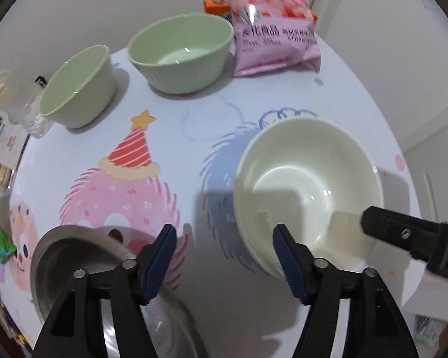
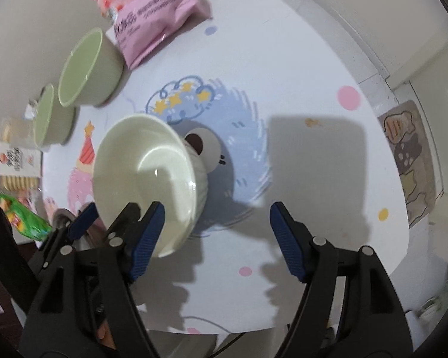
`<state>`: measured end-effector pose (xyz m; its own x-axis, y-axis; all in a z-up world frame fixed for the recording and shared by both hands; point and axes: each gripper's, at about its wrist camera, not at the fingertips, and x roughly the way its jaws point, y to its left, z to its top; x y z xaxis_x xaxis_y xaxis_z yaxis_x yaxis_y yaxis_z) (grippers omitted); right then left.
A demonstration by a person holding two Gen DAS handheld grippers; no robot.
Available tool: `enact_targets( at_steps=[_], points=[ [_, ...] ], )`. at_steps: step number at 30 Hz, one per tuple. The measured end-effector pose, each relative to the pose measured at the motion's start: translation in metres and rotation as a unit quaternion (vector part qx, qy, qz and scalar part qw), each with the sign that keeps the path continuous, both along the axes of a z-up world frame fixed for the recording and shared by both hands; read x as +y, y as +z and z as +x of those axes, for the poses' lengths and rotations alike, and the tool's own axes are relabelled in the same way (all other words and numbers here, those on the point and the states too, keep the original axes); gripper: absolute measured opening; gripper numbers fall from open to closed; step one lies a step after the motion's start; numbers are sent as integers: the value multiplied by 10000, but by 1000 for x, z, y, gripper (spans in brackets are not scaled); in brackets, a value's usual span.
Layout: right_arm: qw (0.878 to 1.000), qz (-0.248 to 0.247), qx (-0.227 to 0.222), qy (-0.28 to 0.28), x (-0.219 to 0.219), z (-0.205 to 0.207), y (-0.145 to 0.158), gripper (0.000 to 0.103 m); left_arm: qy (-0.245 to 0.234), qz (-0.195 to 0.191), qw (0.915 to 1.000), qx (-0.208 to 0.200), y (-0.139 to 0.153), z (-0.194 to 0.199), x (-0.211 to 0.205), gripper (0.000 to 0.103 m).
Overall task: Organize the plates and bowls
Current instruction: 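Move both tools toward the large pale green bowl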
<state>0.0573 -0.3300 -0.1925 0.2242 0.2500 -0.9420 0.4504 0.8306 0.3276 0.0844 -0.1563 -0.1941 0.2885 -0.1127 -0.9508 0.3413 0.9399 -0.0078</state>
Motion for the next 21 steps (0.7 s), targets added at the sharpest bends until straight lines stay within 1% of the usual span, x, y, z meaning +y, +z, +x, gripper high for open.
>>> enact_targets(
  at_steps=[3, 7, 10, 13, 17, 19, 21],
  points=[
    [9997, -13, -167, -149, -10, -9, 11, 74, 142, -168, 9996, -177, 16, -5, 11, 75],
    [9986, 147, -375, -345, -19, -16, 27, 74, 262, -346, 9987, -255, 42, -8, 20, 76],
    [9975, 290, -502, -396, -20, -16, 40, 74, 267, -289, 9989, -269, 58, -8, 19, 76],
    [9969, 419, -558, -361, -19, -17, 49, 75, 229, -252, 9986, -405, 74, -13, 19, 76],
    [9960, 579, -635, -250, -14, -17, 61, 75, 361, -224, 9976, -545, 93, -23, 25, 77],
    [9954, 649, -687, -169, -10, -16, 68, 75, 458, -286, 9971, -544, 98, -25, 29, 77],
    [9954, 650, -695, -105, -7, -15, 73, 75, 541, -271, 9967, -544, 100, -25, 31, 77]
  ],
)
